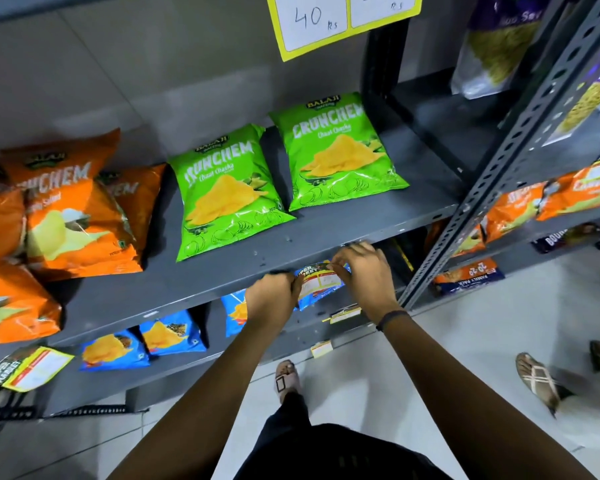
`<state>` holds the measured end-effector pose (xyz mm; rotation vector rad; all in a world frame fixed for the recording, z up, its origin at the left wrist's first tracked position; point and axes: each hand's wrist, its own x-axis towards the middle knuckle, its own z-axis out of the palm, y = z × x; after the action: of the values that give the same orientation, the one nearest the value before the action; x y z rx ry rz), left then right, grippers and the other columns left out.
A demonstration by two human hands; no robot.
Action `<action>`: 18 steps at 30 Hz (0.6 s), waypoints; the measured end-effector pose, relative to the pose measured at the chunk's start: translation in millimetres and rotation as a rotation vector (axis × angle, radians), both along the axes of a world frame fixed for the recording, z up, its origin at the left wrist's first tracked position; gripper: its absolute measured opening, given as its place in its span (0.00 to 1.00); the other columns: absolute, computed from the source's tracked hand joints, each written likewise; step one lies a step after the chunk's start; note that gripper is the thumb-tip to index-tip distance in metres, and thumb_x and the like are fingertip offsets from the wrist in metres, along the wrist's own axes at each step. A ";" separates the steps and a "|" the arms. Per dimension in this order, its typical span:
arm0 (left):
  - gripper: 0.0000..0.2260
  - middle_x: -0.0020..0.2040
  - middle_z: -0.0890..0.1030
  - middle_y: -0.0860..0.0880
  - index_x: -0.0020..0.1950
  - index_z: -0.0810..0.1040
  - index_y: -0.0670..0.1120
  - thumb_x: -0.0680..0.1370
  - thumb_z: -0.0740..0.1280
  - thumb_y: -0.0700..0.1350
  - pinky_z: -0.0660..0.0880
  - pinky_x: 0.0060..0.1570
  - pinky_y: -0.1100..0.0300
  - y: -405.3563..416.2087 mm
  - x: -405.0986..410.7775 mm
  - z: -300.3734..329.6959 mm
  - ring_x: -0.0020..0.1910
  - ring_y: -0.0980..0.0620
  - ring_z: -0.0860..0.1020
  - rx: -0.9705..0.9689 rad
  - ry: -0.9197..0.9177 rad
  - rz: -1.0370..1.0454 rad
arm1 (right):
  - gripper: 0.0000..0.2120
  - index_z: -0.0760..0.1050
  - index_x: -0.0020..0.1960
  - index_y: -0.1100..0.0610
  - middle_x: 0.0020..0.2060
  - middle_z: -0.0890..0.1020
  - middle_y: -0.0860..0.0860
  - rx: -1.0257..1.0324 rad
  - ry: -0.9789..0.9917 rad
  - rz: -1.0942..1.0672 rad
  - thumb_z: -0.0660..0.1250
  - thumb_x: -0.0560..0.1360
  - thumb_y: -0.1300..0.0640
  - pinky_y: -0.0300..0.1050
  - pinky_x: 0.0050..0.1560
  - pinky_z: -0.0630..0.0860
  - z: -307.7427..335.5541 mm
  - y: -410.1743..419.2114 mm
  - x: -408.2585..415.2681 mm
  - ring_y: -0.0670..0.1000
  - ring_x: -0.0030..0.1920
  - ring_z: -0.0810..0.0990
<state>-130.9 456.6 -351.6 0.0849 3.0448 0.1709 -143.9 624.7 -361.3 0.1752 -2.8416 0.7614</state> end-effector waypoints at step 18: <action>0.21 0.50 0.84 0.42 0.52 0.80 0.45 0.79 0.56 0.59 0.75 0.46 0.56 17.8 -16.8 30.8 0.51 0.40 0.81 -0.048 -0.024 0.094 | 0.03 0.75 0.41 0.57 0.42 0.81 0.56 -0.157 -0.059 -0.054 0.68 0.72 0.57 0.51 0.40 0.76 20.7 -2.9 -6.5 0.59 0.42 0.79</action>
<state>-147.8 474.4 -320.9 -0.0631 3.0285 0.1039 -150.4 621.8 -340.7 0.0539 -2.8122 0.9890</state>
